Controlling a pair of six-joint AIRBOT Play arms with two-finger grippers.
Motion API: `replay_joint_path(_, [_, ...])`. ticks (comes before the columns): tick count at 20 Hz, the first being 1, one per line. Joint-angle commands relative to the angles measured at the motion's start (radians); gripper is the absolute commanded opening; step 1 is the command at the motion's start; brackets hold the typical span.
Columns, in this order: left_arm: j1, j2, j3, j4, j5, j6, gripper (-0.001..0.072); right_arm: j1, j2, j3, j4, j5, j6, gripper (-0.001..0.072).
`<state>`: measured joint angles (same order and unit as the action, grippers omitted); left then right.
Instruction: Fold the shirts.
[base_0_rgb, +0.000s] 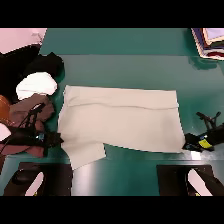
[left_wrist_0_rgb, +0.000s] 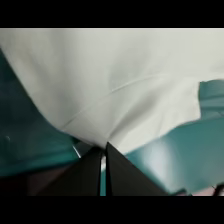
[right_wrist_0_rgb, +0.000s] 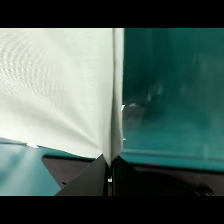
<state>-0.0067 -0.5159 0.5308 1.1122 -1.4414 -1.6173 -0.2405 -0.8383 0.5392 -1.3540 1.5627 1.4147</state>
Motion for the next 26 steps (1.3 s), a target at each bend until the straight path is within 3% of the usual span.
replay_joint_path(1, [0.001,0.067,0.042,-0.055,-0.150,-0.053,0.0022,0.032,0.154,0.050,-0.087,0.091,0.045,0.0013])
replay_joint_path(3, [0.001,0.027,0.102,-0.037,-0.084,-0.050,0.0022,0.086,0.156,0.138,-0.087,0.059,0.064,0.0013])
replay_joint_path(5, [0.001,-0.081,0.169,0.001,0.036,0.008,0.0022,0.141,0.072,0.245,-0.087,0.001,0.085,0.0013])
replay_joint_path(11, [0.001,-0.561,0.386,0.037,0.394,0.107,0.0025,0.233,-0.360,0.549,-0.077,-0.174,0.085,0.0014])
replay_joint_path(14, [0.001,-0.770,0.508,0.036,0.482,0.119,0.0026,0.233,-0.542,0.676,-0.022,-0.199,0.084,0.0016])
replay_joint_path(17, [0.001,-0.893,0.598,0.035,0.488,0.134,0.0028,0.233,-0.666,0.779,0.041,-0.207,0.076,0.0018])
replay_joint_path(18, [0.001,-0.911,0.618,0.034,0.486,0.133,0.0151,0.233,-0.697,0.807,0.082,-0.210,0.049,0.0093])
replay_joint_path(19, [0.001,-0.916,0.632,0.031,0.488,0.131,0.0445,0.229,-0.722,0.831,0.131,-0.209,0.029,0.0239])
replay_joint_path(20, [0.001,-0.914,0.647,0.032,0.484,0.128,0.0529,0.216,-0.739,0.851,0.183,-0.209,0.014,0.0351])
replay_joint_path(21, [0.002,-0.912,0.672,0.032,0.460,0.129,0.0530,0.200,-0.748,0.864,0.240,-0.205,-0.014,0.0391])
replay_joint_path(24, [0.001,-0.896,0.738,0.030,0.332,0.133,0.0500,0.126,-0.726,0.835,0.314,-0.159,-0.092,0.0391])
replay_joint_path(26, [0.000,-0.884,0.742,0.015,0.288,0.159,0.0056,0.061,-0.686,0.755,0.314,-0.159,-0.119,0.0392])
